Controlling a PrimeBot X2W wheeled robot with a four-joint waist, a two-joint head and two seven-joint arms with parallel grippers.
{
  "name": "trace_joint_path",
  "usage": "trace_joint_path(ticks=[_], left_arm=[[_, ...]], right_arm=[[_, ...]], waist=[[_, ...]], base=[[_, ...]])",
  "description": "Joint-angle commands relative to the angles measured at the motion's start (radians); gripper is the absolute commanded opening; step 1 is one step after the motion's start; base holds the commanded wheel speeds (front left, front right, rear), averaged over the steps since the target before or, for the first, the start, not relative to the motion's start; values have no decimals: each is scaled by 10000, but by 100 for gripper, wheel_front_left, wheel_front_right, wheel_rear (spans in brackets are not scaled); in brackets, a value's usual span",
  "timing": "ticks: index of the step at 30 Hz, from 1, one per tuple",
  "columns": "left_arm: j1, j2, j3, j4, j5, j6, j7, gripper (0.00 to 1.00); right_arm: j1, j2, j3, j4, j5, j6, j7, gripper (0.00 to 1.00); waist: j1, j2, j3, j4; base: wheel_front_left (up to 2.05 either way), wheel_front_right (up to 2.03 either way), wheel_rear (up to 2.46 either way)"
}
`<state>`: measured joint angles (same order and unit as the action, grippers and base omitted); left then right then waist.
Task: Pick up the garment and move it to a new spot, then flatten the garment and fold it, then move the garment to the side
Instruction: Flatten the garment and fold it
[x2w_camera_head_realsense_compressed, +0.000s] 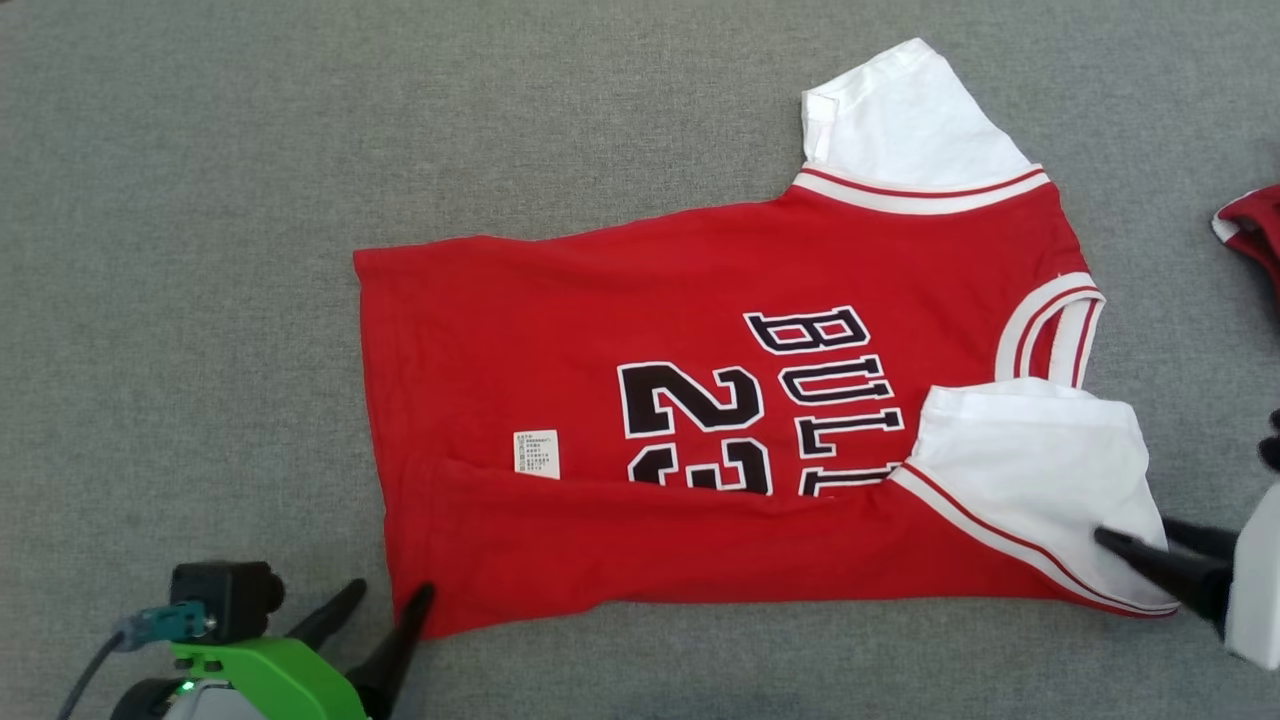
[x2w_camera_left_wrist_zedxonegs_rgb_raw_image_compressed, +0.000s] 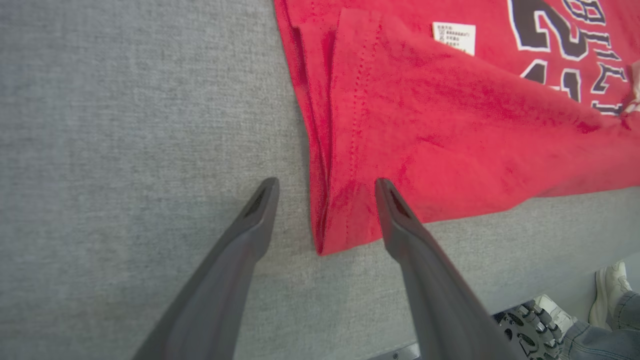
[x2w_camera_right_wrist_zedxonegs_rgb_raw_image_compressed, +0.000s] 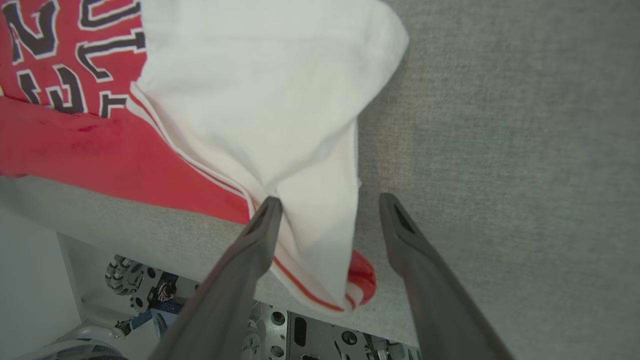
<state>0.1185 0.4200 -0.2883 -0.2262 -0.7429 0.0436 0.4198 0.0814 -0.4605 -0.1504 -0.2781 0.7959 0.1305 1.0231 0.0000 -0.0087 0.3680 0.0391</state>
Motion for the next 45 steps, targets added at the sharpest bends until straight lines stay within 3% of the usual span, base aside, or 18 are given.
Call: trace_joint_path(ticks=[1,6,12,22,27,32,45], left_arm=[[-85,221,145,-111,103,42,87,100],[-843,1083,958,-625,462,267,178,100],[-3469,1409,841,-107,594,-39,995,100],[-7660,364,-154,2309,478,-745,1883,100],[-8181,-102,-876,3527,287,-1152,2397,100],[-8260,-40,-1184,3950,204,-1320,2763,100],[-7810,117,-1466,3255,-655,-1589,3272,100]], right_arm=[[-334,-153,-226,-244,-21,3,123,100],[-2433,-222,-794,-748,-147,3,55,100],[-5777,-202,491,335,-1286,3,2,100],[-10420,421,2118,3670,-3351,3,-1217,100],[-11249,833,2650,5239,-3781,3,-1791,100],[-11533,796,3080,6074,-3843,3,-2087,100],[-11796,664,2949,6896,-3749,-6,-1807,100]], waist=[[0,87,98,-51],[0,87,822,-285],[0,87,1895,-132],[0,87,3389,622],[0,87,3381,852],[0,87,3425,998],[0,87,3373,1066]], base=[[0,0,0],[0,0,0],[0,0,0],[0,0,0],[0,0,0],[0,0,0],[0,0,0]])
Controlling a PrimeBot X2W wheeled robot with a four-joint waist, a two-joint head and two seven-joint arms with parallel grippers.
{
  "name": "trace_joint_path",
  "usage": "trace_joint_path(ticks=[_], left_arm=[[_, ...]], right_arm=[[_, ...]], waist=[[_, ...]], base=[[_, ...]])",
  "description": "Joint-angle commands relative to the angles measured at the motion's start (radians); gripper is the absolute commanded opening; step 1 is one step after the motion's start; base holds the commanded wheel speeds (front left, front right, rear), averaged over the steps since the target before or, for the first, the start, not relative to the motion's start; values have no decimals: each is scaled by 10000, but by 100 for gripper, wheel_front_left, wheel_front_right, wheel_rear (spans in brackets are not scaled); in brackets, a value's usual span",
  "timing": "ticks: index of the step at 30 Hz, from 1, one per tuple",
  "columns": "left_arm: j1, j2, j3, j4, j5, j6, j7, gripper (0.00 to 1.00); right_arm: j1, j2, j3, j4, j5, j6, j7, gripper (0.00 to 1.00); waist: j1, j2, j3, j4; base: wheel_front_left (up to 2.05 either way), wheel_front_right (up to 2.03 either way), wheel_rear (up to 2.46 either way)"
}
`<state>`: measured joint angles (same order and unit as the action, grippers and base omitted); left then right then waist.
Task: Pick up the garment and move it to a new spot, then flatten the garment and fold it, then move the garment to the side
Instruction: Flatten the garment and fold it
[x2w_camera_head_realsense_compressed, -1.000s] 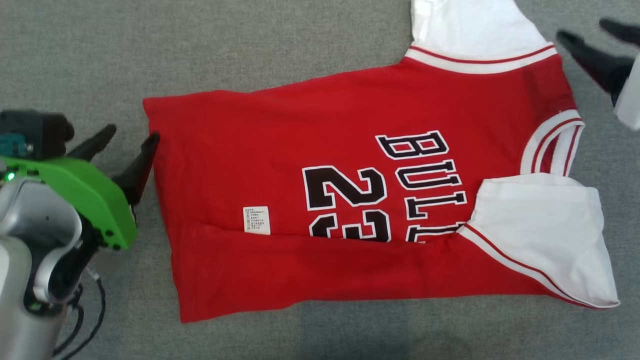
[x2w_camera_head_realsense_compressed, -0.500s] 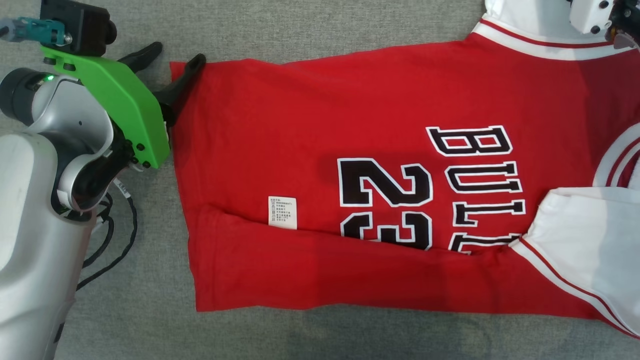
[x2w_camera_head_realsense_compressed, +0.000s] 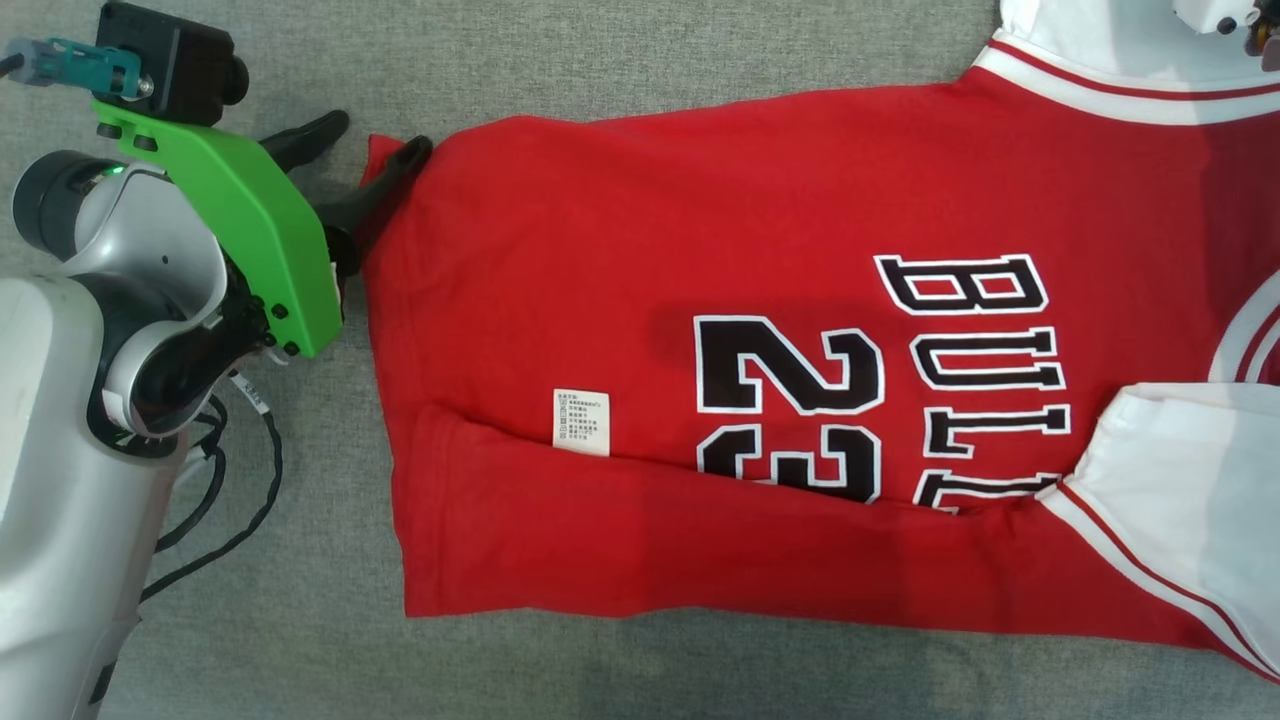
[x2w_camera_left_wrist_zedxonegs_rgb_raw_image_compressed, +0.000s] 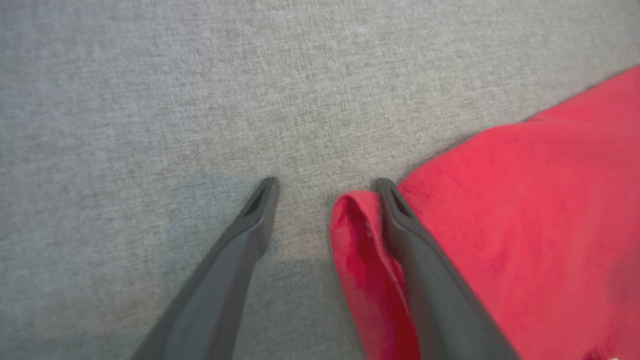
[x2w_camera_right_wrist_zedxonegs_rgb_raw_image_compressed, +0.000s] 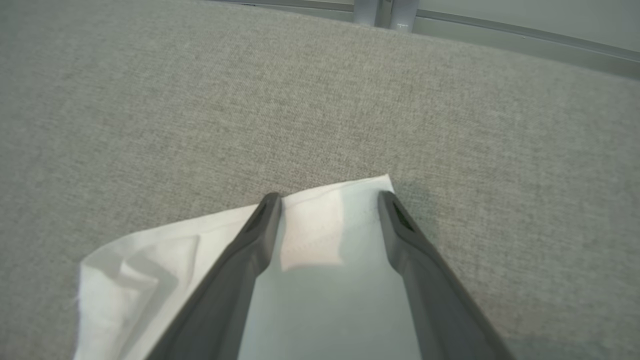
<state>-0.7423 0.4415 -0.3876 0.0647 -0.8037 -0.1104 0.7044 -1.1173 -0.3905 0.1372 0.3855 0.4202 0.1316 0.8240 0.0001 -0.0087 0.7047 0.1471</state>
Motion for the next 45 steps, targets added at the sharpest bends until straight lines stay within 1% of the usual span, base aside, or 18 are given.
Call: trace_joint_path(ticks=[1,4,5,6,7,8,10,12,15,18,24,25,30,32,35,38,42,45], left_arm=[[795,-114,-519,296,-118,-63,457,100],[772,-171,-678,228,-280,-105,555,100],[751,-195,-733,253,-297,-115,550,79],[735,-248,-781,301,-329,-129,515,45],[744,-334,-816,373,-382,-139,452,0],[763,-383,-887,427,-428,-154,461,0],[786,-413,-908,429,-519,-184,329,0],[761,-290,-822,325,-519,-183,144,0],[643,-145,-469,43,-508,-182,-448,0],[809,-21,-111,-369,-508,-183,-1049,0],[1994,249,667,-1407,-516,-31,-2389,0],[1994,249,667,-1407,-516,-31,-2389,0],[3251,474,1056,-2142,-441,27,-3236,0],[3741,580,1174,-2350,-385,84,-3459,0],[4324,585,1245,-2530,-387,158,-3711,0],[4748,530,1268,-2550,-346,215,-3954,0],[5234,377,1169,-2638,-369,265,-4175,0],[5648,337,1148,-2659,-362,339,-4353,0]], right_arm=[[188,-20,116,253,8,-18,209,100],[202,91,215,237,105,-16,328,100],[217,112,248,238,133,-16,365,91],[240,144,236,251,163,-16,352,47],[275,185,246,272,218,-15,373,13],[312,223,245,293,272,-9,392,0],[339,276,203,236,398,-9,222,0],[234,251,94,77,469,-9,-126,0],[56,250,-36,-329,703,-9,-904,0],[354,80,-32,-925,1142,-9,-1779,0],[2193,-531,-213,-2369,1979,-10,-3300,0],[2193,-531,-213,-2369,1979,-10,-3300,0],[4490,-727,-642,-3581,2452,-9,-4308,0],[5358,-695,-849,-4056,2562,-9,-4627,0],[6612,-494,-1251,-4800,2760,-9,-5022,0],[7866,-182,-1750,-5674,2866,-9,-5285,0],[9543,341,-2214,-6790,2970,-9,-5312,0],[10540,707,-2184,-7254,2898,-9,-5216,0]], waist=[[-1,87,20,-24],[-1,87,62,-41],[-1,87,73,-44],[-1,87,80,-45],[-1,87,77,-43],[-1,87,66,-47],[-1,87,50,-68],[-1,87,34,-99],[-1,87,-65,-182],[-1,87,-302,-255],[-1,87,-1159,-594],[-1,87,-1159,-594],[-1,87,-1825,-866],[-1,87,-2036,-982],[-1,87,-2306,-1070],[-1,87,-2559,-1141],[-1,87,-2805,-1297],[-1,87,-2900,-1467]], base=[[0,0,0],[0,0,0],[0,0,0],[0,0,0],[0,0,0],[0,0,0],[0,0,0],[0,0,0],[0,0,0],[0,0,0],[0,0,0],[0,0,0],[0,0,0],[0,0,0],[0,0,0],[0,0,0],[0,0,0],[0,0,0]])
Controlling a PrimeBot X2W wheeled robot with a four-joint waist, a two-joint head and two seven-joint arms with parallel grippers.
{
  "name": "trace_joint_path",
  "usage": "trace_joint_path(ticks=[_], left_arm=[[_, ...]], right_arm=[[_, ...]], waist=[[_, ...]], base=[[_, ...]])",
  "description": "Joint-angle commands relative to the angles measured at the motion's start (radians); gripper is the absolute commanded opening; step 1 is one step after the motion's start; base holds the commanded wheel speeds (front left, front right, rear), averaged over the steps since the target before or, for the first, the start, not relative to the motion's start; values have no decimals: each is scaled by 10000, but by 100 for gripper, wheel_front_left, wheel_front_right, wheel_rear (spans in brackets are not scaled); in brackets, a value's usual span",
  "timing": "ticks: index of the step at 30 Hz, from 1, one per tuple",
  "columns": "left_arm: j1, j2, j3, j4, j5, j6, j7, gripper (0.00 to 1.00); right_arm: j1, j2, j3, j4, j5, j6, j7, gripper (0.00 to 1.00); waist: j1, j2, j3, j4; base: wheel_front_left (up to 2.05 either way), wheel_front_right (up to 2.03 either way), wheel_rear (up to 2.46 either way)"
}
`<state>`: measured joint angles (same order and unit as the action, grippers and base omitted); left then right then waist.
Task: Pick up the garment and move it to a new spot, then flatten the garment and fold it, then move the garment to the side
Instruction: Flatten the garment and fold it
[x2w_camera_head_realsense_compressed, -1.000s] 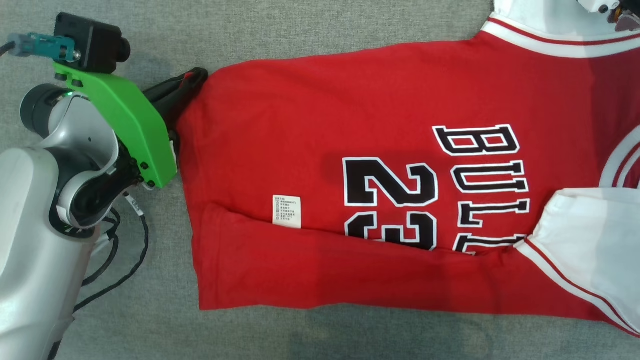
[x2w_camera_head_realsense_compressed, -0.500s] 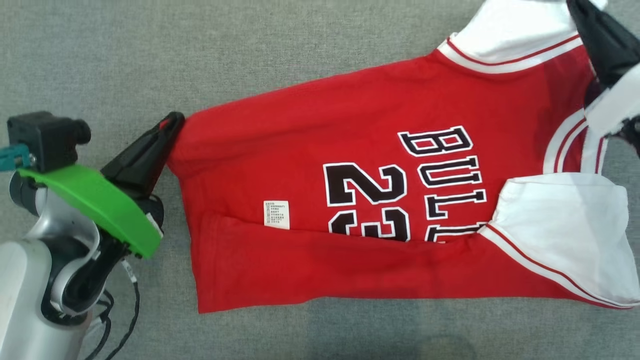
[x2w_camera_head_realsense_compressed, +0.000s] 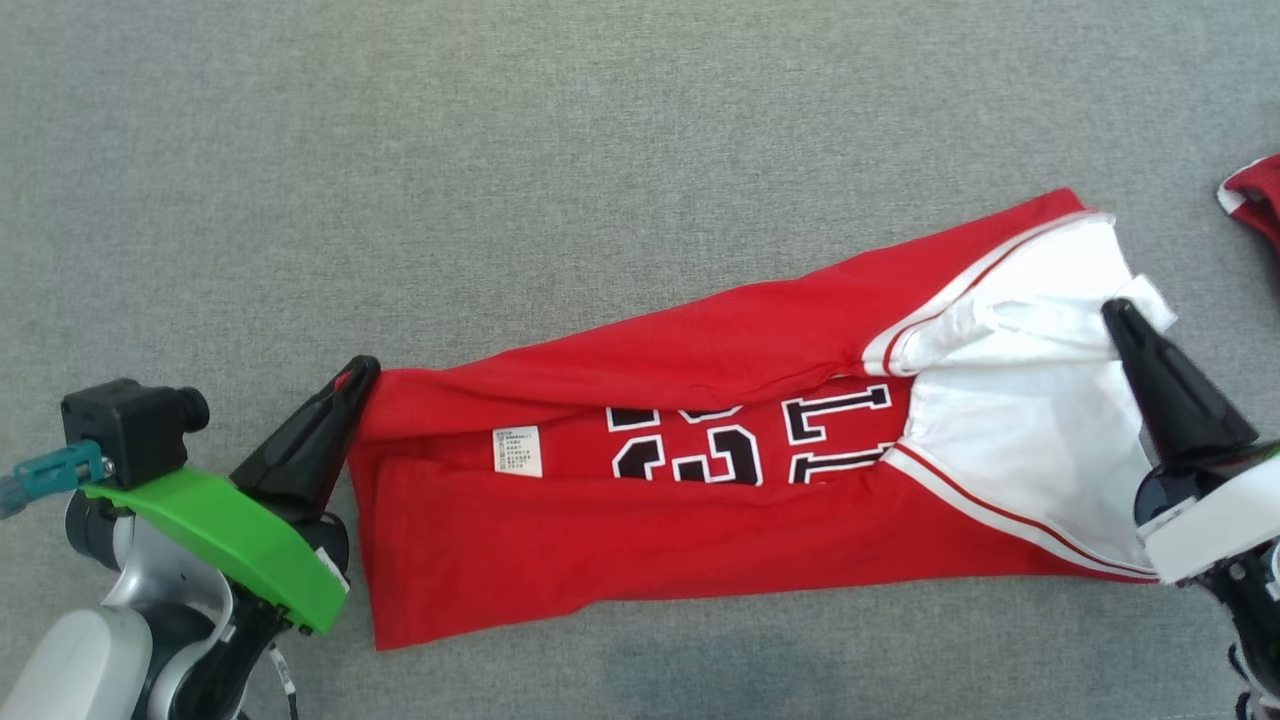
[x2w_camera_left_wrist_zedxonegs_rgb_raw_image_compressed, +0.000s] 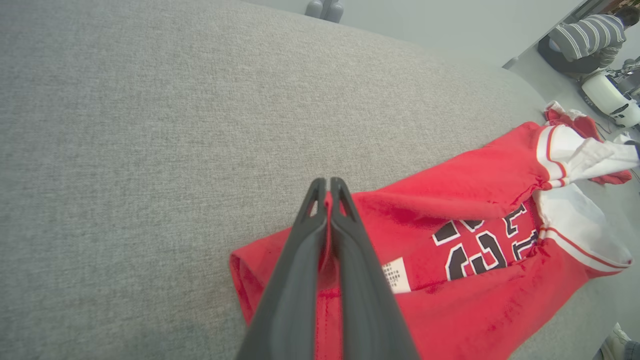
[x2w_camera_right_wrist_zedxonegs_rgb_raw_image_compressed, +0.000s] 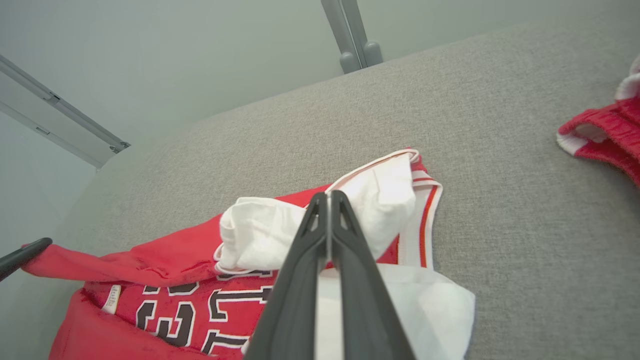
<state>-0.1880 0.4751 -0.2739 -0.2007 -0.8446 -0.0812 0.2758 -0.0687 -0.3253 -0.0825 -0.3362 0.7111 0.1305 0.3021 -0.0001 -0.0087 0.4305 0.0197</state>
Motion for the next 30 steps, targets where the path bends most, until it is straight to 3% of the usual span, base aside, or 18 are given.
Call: trace_joint_path(ticks=[1,7,8,9,10,11,16,20,24,30], left_arm=[[237,6,15,50,89,59,-125,0],[1050,-221,69,388,139,481,-538,0],[1198,-246,88,386,189,612,-566,10],[1323,-176,65,384,374,728,-593,38],[1463,-79,78,379,570,877,-654,74],[1607,36,87,374,833,1027,-706,100],[2018,1,60,83,1420,1387,-1237,100],[2190,-231,106,-303,2112,1853,-2012,100],[2266,-554,92,-527,2940,2407,-3044,100],[2097,-881,-25,-304,3584,2590,-4173,100]], right_arm=[[280,181,54,-88,10,3,-8,0],[865,267,567,395,-611,3,-161,0],[819,258,611,517,-736,1,-229,38],[763,189,664,592,-856,4,-275,100],[697,125,636,657,-912,3,-332,100],[691,69,641,685,-883,3,-242,100],[594,-600,326,488,-576,3,626,100],[-150,-741,-327,1135,-305,3,1326,100],[-745,-792,-376,2171,-284,3,2257,100],[-997,-504,-528,3317,-320,4,2795,100]], waist=[[1,87,-178,-246],[1,87,-294,-584],[1,87,-314,-628],[1,87,-336,-646],[1,87,-368,-655],[1,87,-396,-655],[1,87,-434,-569],[1,87,-470,-445],[1,87,-558,-57],[1,87,-611,588]], base=[[0,0,0],[0,0,0],[0,0,0],[0,0,0],[0,0,0],[0,0,0],[0,0,0],[0,0,0],[0,0,0],[0,0,0]])
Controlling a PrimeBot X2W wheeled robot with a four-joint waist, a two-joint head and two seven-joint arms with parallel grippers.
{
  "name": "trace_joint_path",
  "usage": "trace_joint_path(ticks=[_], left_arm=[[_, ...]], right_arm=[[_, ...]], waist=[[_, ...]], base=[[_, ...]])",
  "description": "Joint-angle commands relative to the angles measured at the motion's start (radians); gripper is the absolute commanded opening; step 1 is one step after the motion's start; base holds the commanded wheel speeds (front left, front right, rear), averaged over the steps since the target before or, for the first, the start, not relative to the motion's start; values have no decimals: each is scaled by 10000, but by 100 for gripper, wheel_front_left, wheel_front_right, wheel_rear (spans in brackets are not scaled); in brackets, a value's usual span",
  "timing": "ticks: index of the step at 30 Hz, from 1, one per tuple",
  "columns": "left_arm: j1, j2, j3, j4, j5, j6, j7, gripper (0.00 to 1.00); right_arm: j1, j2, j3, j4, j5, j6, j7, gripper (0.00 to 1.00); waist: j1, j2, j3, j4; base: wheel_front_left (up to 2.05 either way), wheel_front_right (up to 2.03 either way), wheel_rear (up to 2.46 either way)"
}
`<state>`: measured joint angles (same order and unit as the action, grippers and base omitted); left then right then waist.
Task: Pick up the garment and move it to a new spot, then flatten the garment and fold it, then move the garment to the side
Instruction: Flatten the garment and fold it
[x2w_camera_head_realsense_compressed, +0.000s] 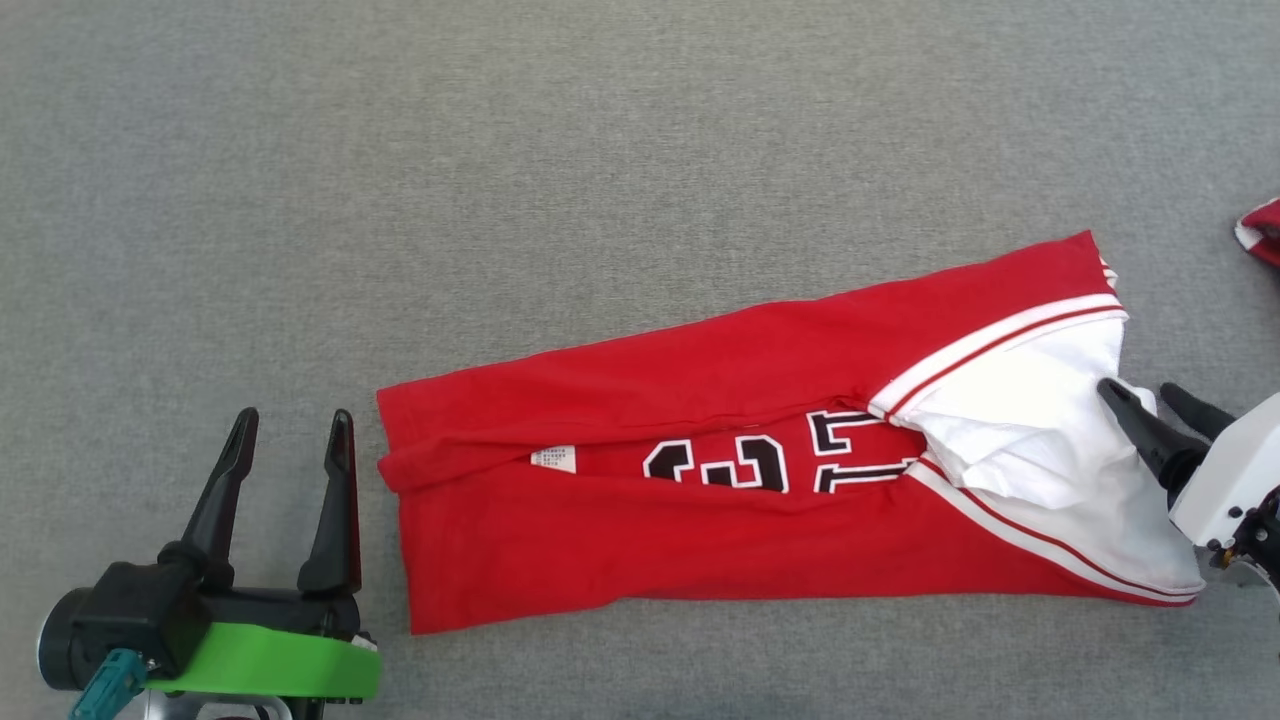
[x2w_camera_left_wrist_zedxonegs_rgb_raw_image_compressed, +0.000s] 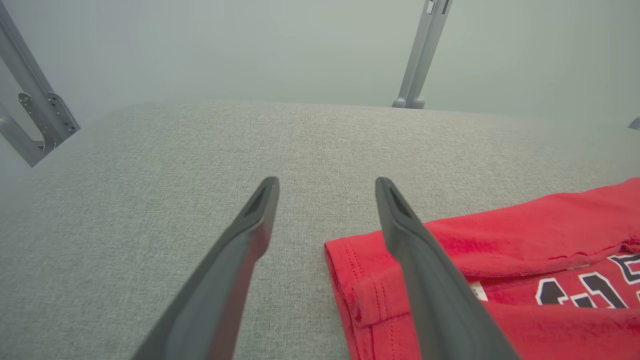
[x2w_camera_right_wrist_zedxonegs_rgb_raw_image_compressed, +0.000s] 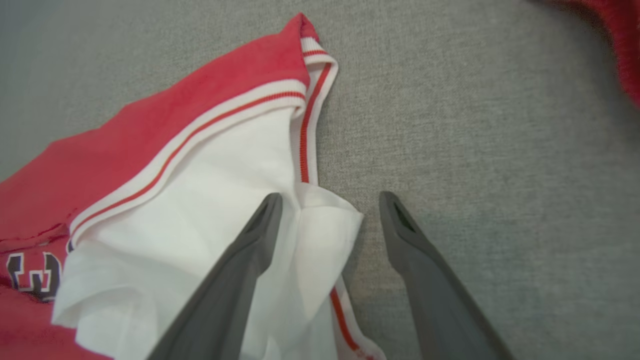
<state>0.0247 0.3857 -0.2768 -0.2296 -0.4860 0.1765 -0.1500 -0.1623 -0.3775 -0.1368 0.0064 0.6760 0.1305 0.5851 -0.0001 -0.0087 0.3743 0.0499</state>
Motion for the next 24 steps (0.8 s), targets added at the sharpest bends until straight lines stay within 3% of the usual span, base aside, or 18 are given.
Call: trace_joint_path(ticks=[1,8,9,10,14,24], left_arm=[[-75,10,-12,35,163,35,-98,100],[49,-418,-96,859,168,-49,-807,100],[62,-439,-92,981,132,-86,-844,100],[68,-455,-71,1079,106,-119,-882,100],[166,-498,39,1457,28,-235,-989,100],[267,-604,2,1976,312,-531,-1129,100]], right_arm=[[-46,38,-24,120,17,3,48,100],[-282,1503,818,2544,539,49,1320,100],[-345,1601,956,2656,621,61,1318,42],[-430,1650,1085,2711,740,64,1235,1],[-685,1374,776,2958,1360,38,1000,0],[-614,-518,-2270,2911,1875,-5,1109,0]], waist=[[1,87,-64,412],[1,87,-263,841],[1,87,-294,832],[1,87,-334,811],[1,87,-537,630],[1,87,-1048,382]], base=[[0,0,0],[0,0,0],[0,0,0],[0,0,0],[0,0,0],[0,0,0]])
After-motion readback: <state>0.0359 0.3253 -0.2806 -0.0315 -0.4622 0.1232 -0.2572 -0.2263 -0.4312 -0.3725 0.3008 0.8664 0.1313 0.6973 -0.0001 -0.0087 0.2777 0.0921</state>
